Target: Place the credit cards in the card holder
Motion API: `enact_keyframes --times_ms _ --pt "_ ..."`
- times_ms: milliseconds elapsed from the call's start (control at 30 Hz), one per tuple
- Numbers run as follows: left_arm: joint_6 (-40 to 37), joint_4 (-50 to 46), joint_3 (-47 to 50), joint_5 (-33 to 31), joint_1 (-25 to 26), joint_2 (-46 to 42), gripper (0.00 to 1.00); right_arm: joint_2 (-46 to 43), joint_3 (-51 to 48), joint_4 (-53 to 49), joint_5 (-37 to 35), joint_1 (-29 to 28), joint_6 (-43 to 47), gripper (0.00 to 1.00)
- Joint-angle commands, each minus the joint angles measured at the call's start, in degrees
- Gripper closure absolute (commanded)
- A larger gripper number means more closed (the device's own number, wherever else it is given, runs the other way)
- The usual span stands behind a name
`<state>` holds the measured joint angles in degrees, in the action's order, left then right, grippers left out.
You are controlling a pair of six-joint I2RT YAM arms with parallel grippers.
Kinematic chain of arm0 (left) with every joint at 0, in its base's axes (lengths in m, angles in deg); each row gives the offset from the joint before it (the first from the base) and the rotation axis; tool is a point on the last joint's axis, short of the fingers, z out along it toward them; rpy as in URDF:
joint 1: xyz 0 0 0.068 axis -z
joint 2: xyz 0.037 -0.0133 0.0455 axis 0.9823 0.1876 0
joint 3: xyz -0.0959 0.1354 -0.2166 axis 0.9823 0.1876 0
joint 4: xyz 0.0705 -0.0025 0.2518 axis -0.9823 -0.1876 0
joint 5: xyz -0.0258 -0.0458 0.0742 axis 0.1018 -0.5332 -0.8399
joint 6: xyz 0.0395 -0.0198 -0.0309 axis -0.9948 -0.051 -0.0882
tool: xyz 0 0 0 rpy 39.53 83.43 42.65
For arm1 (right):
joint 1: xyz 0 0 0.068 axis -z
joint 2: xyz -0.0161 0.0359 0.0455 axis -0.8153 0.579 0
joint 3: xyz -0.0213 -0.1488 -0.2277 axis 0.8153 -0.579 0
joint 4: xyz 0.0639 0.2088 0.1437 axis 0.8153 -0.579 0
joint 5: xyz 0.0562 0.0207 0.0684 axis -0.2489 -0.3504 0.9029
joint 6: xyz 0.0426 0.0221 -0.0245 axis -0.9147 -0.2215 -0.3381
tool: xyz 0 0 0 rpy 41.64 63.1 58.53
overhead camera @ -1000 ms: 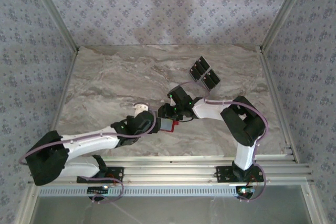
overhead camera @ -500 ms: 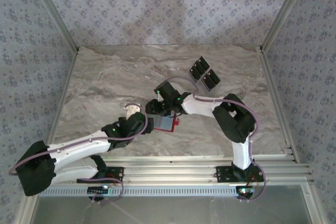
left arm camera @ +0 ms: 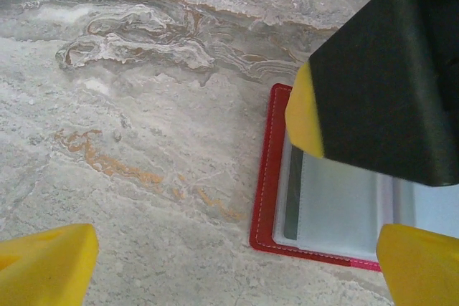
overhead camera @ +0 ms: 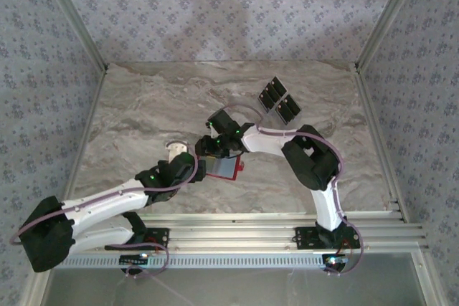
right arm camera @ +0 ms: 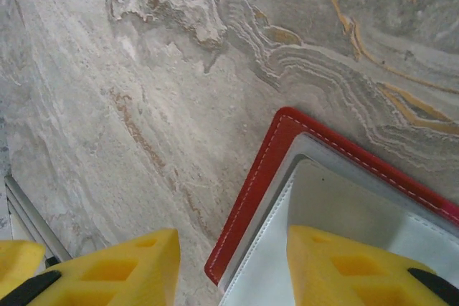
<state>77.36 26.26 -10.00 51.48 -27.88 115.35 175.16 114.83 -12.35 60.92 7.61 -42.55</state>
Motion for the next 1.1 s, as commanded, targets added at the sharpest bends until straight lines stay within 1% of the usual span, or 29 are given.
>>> enact_keyframes --times_ms 0,100,167,233,333,433,600,733,900,1067 --pt "0.6 -0.7 -0.9 1.0 -1.1 1.8 0.00 -5.7 2.6 -5.6 0.4 2.7 5.0 0.54" --pt "0.2 -0.4 -2.1 2.5 -3.0 4.1 0.00 -10.1 4.5 -13.4 -1.9 6.4 10.9 0.54" --pt "-0.4 0.1 -2.9 3.6 -4.4 5.9 0.00 -12.1 6.0 -18.9 -3.1 9.5 14.6 0.54" --pt "-1.4 0.7 -4.1 4.9 -6.2 8.0 0.00 -13.5 7.8 -23.7 -6.0 13.2 18.3 0.54" --pt "-2.6 1.0 -5.8 6.7 -8.7 11.4 0.00 -13.4 11.4 -30.6 -9.9 18.7 24.0 0.54" --pt "-3.6 1.5 -7.3 7.9 -10.7 13.9 0.00 -11.9 14.8 -33.8 -15.0 22.1 28.5 0.55" --pt "-4.6 1.6 -9.7 9.0 -12.2 16.3 0.00 -8.8 21.0 -37.9 -24.4 23.9 34.5 0.57" --pt "-5.0 1.5 -10.9 9.6 -12.4 17.6 0.00 -9.1 20.9 -40.0 -32.3 24.5 37.6 0.58" --pt "-5.6 1.9 -12.0 10.1 -12.6 19.2 0.00 -11.0 16.8 -40.0 -36.4 25.8 38.7 0.59" --pt "-6.0 1.8 -12.8 10.4 -12.7 20.3 0.00 -10.9 13.9 -38.6 -35.5 27.1 38.6 0.60"
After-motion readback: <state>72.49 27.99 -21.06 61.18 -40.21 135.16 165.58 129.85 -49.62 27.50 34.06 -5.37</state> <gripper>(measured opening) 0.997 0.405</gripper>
